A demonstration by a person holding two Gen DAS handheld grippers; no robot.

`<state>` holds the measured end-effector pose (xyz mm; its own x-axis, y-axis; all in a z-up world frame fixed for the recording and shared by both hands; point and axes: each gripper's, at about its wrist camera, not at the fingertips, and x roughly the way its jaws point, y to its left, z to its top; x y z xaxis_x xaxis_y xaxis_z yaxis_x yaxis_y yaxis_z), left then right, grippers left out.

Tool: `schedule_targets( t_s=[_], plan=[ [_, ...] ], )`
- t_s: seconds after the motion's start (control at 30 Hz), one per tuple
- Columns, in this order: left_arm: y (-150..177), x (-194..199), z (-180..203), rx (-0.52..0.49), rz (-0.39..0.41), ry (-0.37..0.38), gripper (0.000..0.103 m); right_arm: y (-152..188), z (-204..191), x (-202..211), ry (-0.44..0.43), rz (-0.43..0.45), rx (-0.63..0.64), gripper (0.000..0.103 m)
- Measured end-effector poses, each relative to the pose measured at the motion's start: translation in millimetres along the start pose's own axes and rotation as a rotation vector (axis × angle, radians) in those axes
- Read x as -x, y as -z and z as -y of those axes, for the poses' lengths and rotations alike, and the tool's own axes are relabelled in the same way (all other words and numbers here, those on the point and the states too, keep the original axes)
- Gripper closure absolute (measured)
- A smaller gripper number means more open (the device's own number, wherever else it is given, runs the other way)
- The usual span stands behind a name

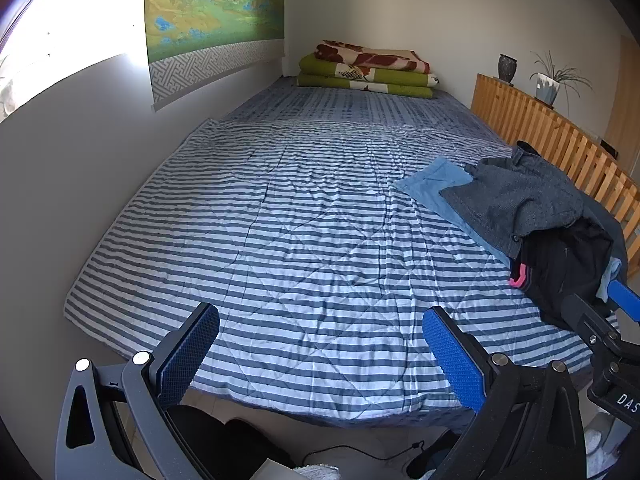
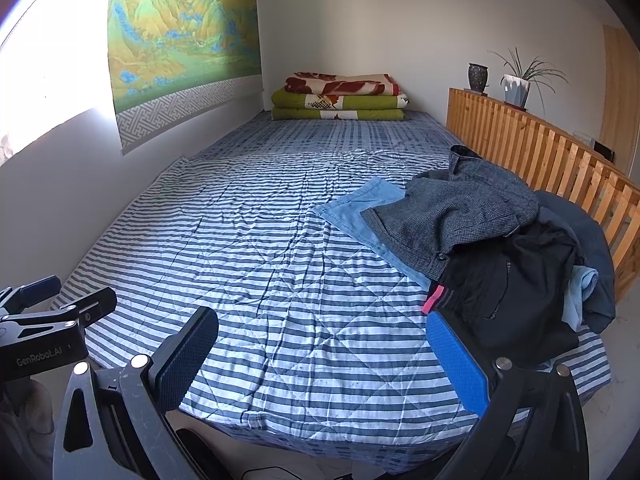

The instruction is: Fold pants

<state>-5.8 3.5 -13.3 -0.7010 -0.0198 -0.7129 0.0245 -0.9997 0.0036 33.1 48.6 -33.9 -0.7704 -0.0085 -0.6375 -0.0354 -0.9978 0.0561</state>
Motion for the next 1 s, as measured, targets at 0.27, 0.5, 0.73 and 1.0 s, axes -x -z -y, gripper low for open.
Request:
schedule_targets(
  t_s=[0.27,0.5,0.73,1.0],
  plan=[
    [-1.1,-2.7,-6.7,0.03,-0.007,0.012,0.0,-0.1,-1.3,-1.7,0.002,0.0,0.006,0.001],
    [-3.5,-5.7,-9.8,0.045,-0.012,0.012,0.0,-0.4,-0.7,-3.0,0.01,0.01,-0.001,0.001],
    [-3.2,-8.8,-3.4,0.024,-0.013,0.004,0.0,-1.7,-0.6,-5.9,0.007,0.011,-0.001,0.001],
    [-3.9,-10.8,-0.9,0.013,-0.011,-0.003,0.0,-4.1,-4.0,-7.7,0.008,0.003,0.021,0.001]
  ],
)
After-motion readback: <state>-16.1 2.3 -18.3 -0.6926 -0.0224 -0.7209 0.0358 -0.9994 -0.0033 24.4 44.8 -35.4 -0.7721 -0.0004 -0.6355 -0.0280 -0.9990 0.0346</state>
